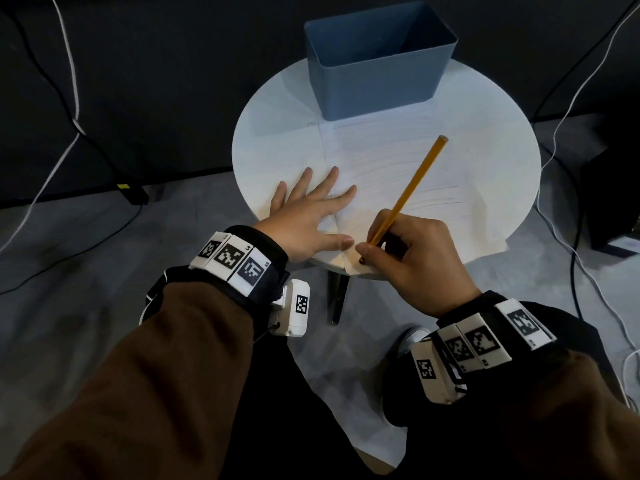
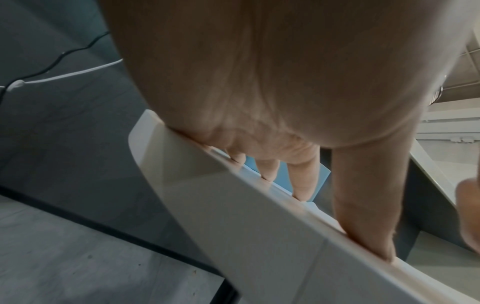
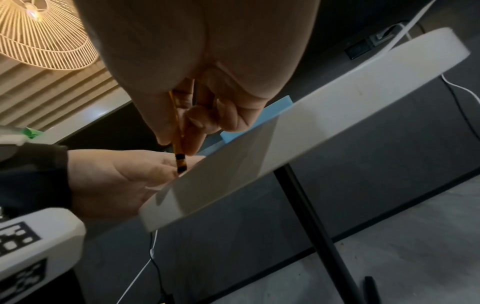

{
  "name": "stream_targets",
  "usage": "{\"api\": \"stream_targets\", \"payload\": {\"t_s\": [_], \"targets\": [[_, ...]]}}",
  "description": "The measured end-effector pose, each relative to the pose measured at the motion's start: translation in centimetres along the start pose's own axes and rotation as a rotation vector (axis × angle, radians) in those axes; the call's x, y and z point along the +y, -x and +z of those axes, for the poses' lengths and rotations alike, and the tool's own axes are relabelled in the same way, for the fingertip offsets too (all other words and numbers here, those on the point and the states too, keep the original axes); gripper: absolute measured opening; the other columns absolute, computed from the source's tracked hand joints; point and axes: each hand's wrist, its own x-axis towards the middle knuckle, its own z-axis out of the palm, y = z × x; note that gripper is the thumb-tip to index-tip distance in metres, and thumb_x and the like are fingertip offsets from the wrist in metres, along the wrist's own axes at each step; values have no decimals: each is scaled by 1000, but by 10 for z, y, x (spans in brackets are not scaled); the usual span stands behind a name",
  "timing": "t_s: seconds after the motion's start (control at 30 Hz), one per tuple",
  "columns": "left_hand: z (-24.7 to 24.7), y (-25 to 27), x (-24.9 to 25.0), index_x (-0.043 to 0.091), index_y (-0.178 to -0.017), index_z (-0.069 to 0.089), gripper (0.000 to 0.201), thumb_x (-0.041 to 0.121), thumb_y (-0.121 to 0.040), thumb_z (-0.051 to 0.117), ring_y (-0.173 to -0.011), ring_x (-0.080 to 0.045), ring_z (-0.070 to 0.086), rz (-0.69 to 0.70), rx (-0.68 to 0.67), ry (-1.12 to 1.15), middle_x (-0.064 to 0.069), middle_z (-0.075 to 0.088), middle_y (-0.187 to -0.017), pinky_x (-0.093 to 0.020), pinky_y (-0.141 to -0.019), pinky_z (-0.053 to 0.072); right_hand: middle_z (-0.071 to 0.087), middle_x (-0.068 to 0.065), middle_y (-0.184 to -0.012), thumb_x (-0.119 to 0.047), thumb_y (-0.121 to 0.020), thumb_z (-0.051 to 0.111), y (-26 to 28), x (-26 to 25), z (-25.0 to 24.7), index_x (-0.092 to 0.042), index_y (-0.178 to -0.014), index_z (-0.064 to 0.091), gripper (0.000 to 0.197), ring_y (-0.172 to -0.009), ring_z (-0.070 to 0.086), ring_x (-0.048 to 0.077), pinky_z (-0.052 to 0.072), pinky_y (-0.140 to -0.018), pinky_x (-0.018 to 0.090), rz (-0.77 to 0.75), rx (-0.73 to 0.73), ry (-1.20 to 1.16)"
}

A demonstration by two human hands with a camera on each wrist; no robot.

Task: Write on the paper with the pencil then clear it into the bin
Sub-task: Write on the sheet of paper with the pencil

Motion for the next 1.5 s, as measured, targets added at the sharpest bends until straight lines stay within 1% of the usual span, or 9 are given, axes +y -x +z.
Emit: {"api": "stream_targets", "payload": {"t_s": [0.2,0.43,0.6,0.8,0.93,1.07,1.17,1.37,1.5], "targets": [[0,-1,-2,51,-155,5,81,61,-92,55,-147,-12,-29,1,-10,-8,20,-20,-162,-44,-119,-19,62,-15,-65,-18,-91,75,-1,9,-9,-15,-79,63,17,-61,61,12,40,-57,11,27,49,10],[0,0,0,51,-155,7,81,59,-92,57,-147,-12,-29,5,-5,10,21,-20,-162,-44,-119,-19,53,-22,-59,-23,-92,74,-2,1,1,-20,-78,61,20,-58,58,9,37,-56,10,-20,-9,17],[-2,0,-1,50,-155,6,82,61,-91,56,-148,-13,-28,5,-8,-3,20,-20,-162,-45,-119,-19,61,-14,-64,-18,-91,75,-2,10,-10,-16,-79,62,18,-60,60,12,39,-57,13,21,43,45],[0,-1,-1,51,-155,7,82,59,-91,58,-148,-12,-28,8,1,10,20,-19,-162,-46,-120,-18,53,-23,-62,-22,-92,74,-2,-3,1,-21,-79,61,19,-59,57,8,37,-57,11,-55,-21,36],[0,-1,-1,51,-154,7,82,60,-91,57,-148,-13,-28,10,-2,4,20,-19,-162,-46,-120,-18,53,-23,-62,-20,-92,75,-3,5,-4,-19,-80,61,18,-60,57,6,37,-58,10,-32,4,59],[0,-1,-2,52,-154,6,82,62,-91,56,-148,-13,-28,13,-2,-10,20,-20,-162,-47,-120,-18,59,-17,-62,-15,-91,75,-2,4,-7,-15,-79,63,17,-59,58,12,38,-58,11,21,38,-48],[0,-2,-2,51,-155,6,82,62,-91,56,-148,-14,-27,12,-1,-6,19,-19,-163,-46,-120,-18,60,-7,-65,-14,-91,75,-5,7,-11,-12,-81,63,16,-58,55,14,42,-59,19,64,114,-156],[6,-4,-2,53,-154,5,89,72,-84,57,-148,-13,-28,10,30,-25,20,-19,-163,-46,-119,-18,59,-17,-62,-11,-91,75,-3,9,-11,-10,-81,63,15,-61,60,2,40,-59,9,106,112,-111],[7,-5,-3,53,-154,3,92,74,-82,57,-148,-15,-29,8,21,-41,19,-21,-163,-48,-119,-18,59,-23,-62,-15,-90,76,-2,4,-3,-16,-78,62,18,-59,60,7,38,-57,9,48,22,-87]]}}
